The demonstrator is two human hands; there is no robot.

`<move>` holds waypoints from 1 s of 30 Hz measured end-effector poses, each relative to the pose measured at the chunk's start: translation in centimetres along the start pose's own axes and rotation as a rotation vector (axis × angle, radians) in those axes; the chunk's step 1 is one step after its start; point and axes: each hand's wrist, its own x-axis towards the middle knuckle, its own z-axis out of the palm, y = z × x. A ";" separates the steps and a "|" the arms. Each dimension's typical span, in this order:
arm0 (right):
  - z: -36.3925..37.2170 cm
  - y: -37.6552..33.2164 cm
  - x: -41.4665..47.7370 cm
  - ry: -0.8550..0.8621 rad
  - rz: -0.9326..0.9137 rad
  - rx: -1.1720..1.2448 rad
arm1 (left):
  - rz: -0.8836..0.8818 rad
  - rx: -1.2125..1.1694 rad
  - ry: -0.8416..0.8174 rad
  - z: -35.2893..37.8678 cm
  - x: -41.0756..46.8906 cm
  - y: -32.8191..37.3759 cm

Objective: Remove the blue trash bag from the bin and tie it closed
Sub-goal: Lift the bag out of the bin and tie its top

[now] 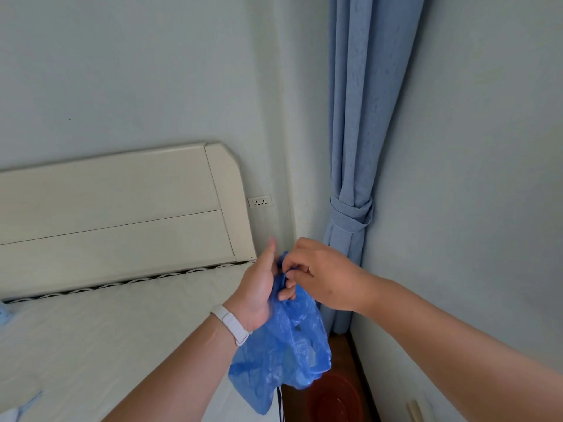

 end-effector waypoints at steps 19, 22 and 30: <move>-0.5 0.6 1.5 0.086 0.220 0.692 | 0.242 0.560 -0.092 -0.6 -2.1 3.2; -0.2 0.2 1.6 0.011 0.277 0.776 | 0.236 0.538 -0.094 -0.9 -2.6 3.7; 0.0 0.0 1.9 -0.031 0.403 0.854 | 0.355 0.895 0.084 -0.5 -2.9 3.2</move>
